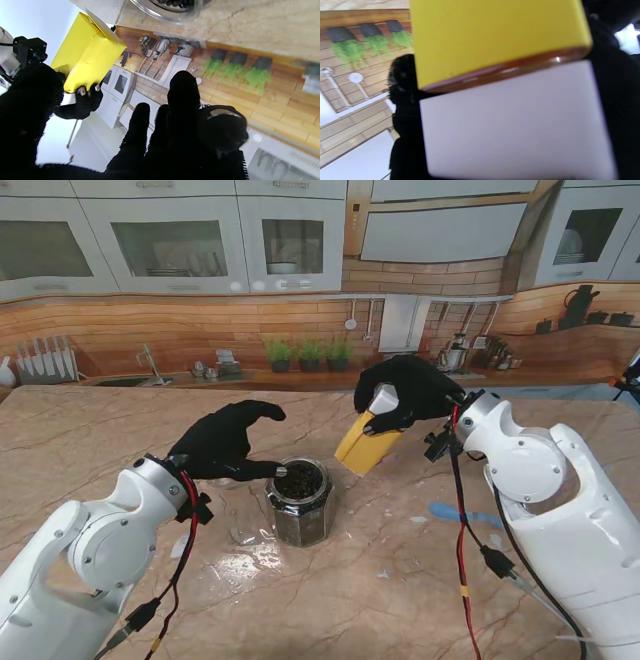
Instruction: Portion coffee beans from the glass jar into the coffee jar
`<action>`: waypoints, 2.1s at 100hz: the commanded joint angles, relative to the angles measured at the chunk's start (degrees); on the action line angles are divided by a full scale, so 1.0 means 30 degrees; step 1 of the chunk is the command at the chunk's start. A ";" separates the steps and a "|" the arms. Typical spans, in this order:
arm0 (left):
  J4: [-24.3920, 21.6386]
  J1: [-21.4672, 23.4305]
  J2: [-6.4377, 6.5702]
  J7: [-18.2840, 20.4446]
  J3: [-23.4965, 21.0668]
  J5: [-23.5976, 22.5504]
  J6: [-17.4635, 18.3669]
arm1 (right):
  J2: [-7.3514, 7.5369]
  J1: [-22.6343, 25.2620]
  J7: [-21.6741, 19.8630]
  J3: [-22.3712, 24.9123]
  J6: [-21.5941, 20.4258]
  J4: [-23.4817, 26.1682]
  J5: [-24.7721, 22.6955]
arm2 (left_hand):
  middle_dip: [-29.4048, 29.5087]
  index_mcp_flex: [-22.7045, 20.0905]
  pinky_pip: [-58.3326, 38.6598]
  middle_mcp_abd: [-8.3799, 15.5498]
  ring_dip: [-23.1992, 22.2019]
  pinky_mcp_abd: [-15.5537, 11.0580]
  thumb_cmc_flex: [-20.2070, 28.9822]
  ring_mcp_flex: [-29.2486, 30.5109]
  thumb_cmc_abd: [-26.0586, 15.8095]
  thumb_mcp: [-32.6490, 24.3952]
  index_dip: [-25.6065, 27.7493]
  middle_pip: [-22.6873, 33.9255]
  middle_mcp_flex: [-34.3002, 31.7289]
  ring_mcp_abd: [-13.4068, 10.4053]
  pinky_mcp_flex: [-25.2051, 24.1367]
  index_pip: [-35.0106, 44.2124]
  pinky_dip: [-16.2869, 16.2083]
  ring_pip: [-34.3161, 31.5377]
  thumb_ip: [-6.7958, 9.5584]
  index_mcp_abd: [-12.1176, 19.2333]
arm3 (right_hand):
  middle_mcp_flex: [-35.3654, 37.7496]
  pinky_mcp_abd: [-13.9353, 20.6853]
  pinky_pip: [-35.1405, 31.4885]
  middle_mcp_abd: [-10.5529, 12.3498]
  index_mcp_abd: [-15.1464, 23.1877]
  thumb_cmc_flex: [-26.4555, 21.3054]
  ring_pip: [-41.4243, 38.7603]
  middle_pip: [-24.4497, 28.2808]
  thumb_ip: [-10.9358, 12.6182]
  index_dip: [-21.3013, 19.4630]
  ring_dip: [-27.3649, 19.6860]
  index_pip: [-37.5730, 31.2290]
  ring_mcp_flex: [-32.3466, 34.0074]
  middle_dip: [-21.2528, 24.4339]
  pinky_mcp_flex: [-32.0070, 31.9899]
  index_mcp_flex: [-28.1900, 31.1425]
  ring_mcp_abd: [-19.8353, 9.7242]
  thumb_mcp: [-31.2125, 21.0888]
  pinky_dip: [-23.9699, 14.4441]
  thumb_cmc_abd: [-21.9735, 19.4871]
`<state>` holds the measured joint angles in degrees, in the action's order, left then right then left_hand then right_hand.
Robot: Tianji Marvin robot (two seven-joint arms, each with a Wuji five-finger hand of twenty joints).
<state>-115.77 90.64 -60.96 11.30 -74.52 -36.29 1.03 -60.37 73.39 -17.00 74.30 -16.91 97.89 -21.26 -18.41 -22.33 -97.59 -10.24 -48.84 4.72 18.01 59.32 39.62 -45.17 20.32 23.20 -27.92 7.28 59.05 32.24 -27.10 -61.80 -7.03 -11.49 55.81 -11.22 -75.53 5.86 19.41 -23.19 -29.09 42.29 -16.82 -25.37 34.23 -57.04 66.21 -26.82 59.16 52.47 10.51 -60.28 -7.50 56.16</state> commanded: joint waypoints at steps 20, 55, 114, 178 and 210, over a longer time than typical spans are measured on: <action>-0.0611 -0.0286 -0.0203 0.0820 0.1011 0.2307 -0.2235 | -0.0164 0.0156 -0.0046 -0.0904 -0.1179 0.1430 0.0919 | 0.0148 0.1460 -0.4154 -0.0734 0.0955 -0.4060 -0.1423 0.2403 0.1179 0.0141 -0.0752 -0.0272 0.1341 -0.1177 0.1032 -0.1581 0.0198 -0.2777 -0.0709 -0.1313 | 0.1470 0.2858 -0.1204 0.1299 0.1141 -0.7079 -0.3557 0.1813 0.0288 -0.0436 0.0715 -0.1404 0.2386 -0.0951 0.0354 0.0613 -0.3347 -0.2156 0.0140 -0.0543; -0.1006 -0.0858 -0.0483 -0.0074 0.2304 0.2651 -0.3951 | -0.0085 0.0092 -0.0379 -0.1752 -0.1824 0.2169 0.1458 | 0.0208 0.2206 -0.5225 -0.0890 0.1665 -0.6197 -0.1922 0.3622 0.1187 0.0312 -0.1182 -0.0311 0.2416 -0.2632 0.1256 -0.2247 -0.0139 -0.3982 -0.0882 -0.1675 | 0.1520 0.2878 -0.1253 0.1323 0.1174 -0.7059 -0.3541 0.1747 0.0283 -0.0506 0.0771 -0.1377 0.2377 -0.1020 0.0365 0.0654 -0.3331 -0.2179 0.0196 -0.0535; -0.2534 -0.0739 -0.0302 0.1463 0.2458 0.5399 -0.5737 | -0.0257 0.0041 0.0151 -0.1944 -0.1729 0.2436 0.1833 | -0.0218 0.1829 -0.7036 -0.1429 0.2708 -0.8745 -0.1464 0.4644 0.3680 -0.2553 -0.0982 0.0455 0.1186 -0.4986 0.1650 -0.1866 -0.1740 -0.7384 -0.1393 -0.2328 | 0.1560 0.2896 -0.1325 0.1377 0.1243 -0.7048 -0.3541 0.1667 0.0288 -0.0607 0.0839 -0.1365 0.2400 -0.1109 0.0375 0.0714 -0.3330 -0.2235 0.0249 -0.0499; -0.1998 -0.1338 -0.0692 -0.0166 0.4396 0.4505 -0.6812 | -0.0132 -0.0420 -0.0677 -0.2421 -0.1881 0.2737 0.2876 | -0.1115 0.0015 -0.7438 -0.1044 0.3206 -0.8540 0.2998 0.4630 0.3661 -0.4235 0.0835 0.2182 -0.2324 -0.5211 0.1684 0.1756 -0.2193 -0.8180 -0.0359 -0.1772 | 0.1633 0.2975 -0.1332 0.1428 0.1321 -0.6996 -0.3565 0.1566 0.0286 -0.0706 0.0874 -0.1291 0.2410 -0.1209 0.0381 0.0774 -0.3381 -0.2279 0.0283 -0.0480; -0.1381 -0.1421 -0.1586 -0.3336 0.5772 0.4727 -0.7802 | -0.0061 -0.0246 -0.0784 -0.2342 -0.2047 0.2855 0.2653 | -0.2361 -0.5420 -0.7462 -0.0064 0.3671 -0.8158 0.7377 0.4623 0.2108 -0.4795 0.1855 0.3703 -1.0197 -0.5354 0.1779 0.7104 -0.4115 -0.9192 -0.0702 0.0386 | 0.1607 0.3019 -0.1374 0.1451 0.1379 -0.6916 -0.3574 0.1513 0.0271 -0.0706 0.0862 -0.1239 0.2429 -0.1215 0.0403 0.0738 -0.3432 -0.2269 0.0280 -0.0511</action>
<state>-120.25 85.96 -64.51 1.44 -57.76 -22.48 -21.69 -60.19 72.24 -19.03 67.72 -22.45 105.07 -13.32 -23.08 -33.72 -105.09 -13.22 -38.91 -9.28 29.03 71.50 50.34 -55.64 27.49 31.58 -51.31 -9.56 64.29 46.71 -36.98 -89.03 -11.02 -15.89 58.60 -16.28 -77.87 8.53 21.51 -27.28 -30.31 43.10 -18.38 -26.79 34.20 -59.35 67.62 -28.96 58.89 53.44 15.11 -59.13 -6.85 58.39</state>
